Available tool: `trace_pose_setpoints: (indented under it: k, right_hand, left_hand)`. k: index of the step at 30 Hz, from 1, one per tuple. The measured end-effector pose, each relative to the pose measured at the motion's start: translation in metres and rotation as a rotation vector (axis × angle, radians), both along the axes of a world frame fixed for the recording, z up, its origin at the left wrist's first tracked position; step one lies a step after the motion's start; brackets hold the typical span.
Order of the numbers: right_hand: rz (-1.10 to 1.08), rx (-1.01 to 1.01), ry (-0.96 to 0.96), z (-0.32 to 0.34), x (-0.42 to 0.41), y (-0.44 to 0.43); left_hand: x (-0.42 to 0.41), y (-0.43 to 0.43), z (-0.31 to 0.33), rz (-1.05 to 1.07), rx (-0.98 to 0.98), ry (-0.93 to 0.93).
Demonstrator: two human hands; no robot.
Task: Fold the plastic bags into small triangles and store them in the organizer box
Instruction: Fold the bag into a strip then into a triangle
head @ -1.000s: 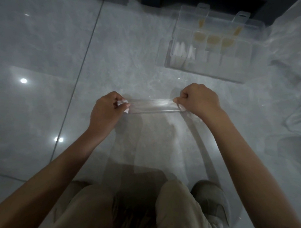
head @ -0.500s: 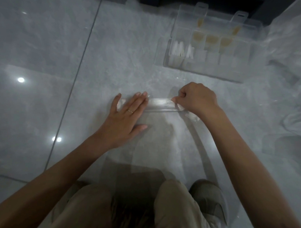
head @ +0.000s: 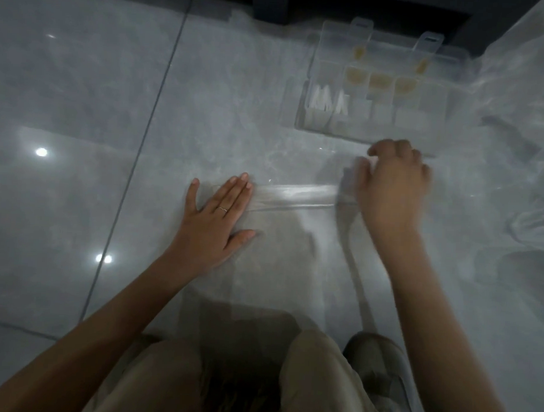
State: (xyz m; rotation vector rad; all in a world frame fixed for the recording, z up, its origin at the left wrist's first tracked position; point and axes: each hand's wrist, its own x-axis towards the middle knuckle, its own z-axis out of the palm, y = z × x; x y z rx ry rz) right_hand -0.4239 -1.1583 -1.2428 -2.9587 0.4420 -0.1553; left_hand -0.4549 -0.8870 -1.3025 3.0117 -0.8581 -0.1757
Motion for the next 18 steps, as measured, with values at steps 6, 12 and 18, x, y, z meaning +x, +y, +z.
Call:
trace_pose_setpoints:
  k: [6,12,18]
  right_hand:
    - [0.552,0.169,0.050,-0.039,-0.045,0.114]
    - [0.536,0.159,0.161,-0.065,-0.052,0.100]
    - [0.313,0.094,0.164,-0.062,-0.063,0.018]
  left_hand:
    - [-0.001,-0.001,0.001,-0.010,-0.028,-0.004]
    - [0.000,-0.003,0.003,0.008,-0.017,0.004]
    - [-0.004,0.006,0.002,0.079,0.004,0.015]
